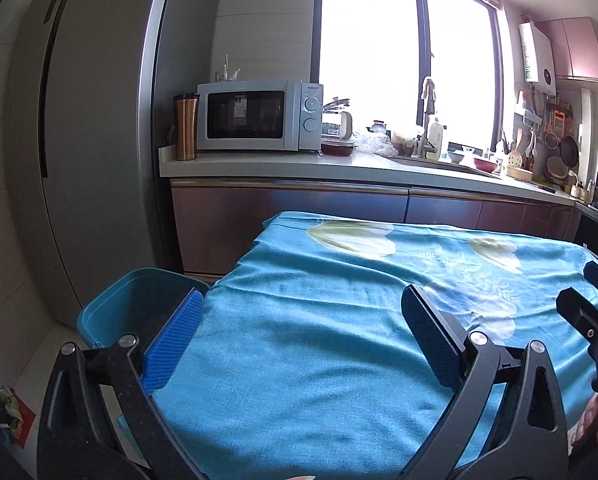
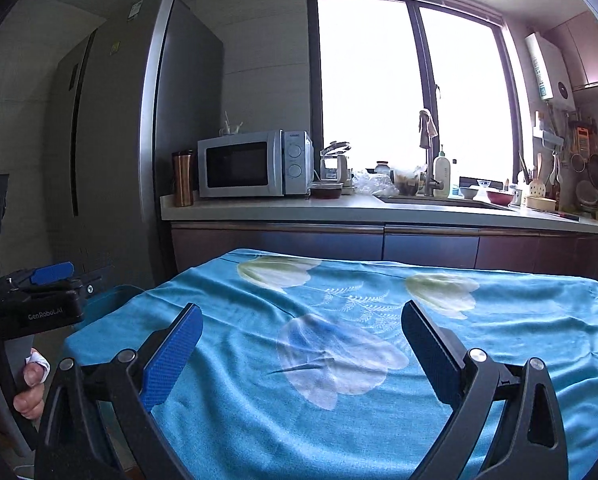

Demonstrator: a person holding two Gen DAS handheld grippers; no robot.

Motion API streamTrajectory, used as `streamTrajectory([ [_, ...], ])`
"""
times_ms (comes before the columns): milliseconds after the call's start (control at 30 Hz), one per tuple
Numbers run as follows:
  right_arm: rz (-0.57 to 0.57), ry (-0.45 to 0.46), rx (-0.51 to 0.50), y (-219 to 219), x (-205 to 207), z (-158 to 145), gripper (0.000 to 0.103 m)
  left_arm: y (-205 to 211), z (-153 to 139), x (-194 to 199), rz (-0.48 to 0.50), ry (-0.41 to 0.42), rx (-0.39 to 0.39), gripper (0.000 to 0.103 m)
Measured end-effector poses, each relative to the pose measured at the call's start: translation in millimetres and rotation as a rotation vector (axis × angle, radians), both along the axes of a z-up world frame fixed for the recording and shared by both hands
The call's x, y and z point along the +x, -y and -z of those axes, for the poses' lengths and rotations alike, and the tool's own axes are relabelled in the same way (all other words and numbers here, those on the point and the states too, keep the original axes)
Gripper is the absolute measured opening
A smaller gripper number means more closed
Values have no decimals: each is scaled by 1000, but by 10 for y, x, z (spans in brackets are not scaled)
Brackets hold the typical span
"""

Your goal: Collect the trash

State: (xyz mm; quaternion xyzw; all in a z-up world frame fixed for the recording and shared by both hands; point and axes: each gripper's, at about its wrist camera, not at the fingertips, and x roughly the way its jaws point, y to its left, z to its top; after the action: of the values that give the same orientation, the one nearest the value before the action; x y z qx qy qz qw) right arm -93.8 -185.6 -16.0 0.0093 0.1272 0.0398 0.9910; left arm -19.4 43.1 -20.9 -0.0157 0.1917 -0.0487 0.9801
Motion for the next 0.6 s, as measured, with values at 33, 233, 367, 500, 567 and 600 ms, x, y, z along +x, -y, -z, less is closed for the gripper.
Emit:
streamTrajectory([
  [33,-3,2,4,10,-14,-3,96,7,10,-2,0,5,-8,97],
  [233,14,-3,0,38,-67,33,96,52,12,-49,23,48,-20,97],
  [367,20,-19,6,43,-82,65,96,67,11,-113,54,76,-41,97],
  [500,33,-19,10,50,-117,70,96,82,24,-131,60,77,-55,97],
  [567,39,-15,7,51,-131,62,96,106,31,-144,51,82,-34,97],
  [600,35,-14,9,53,-135,58,96,118,29,-157,50,87,-28,97],
])
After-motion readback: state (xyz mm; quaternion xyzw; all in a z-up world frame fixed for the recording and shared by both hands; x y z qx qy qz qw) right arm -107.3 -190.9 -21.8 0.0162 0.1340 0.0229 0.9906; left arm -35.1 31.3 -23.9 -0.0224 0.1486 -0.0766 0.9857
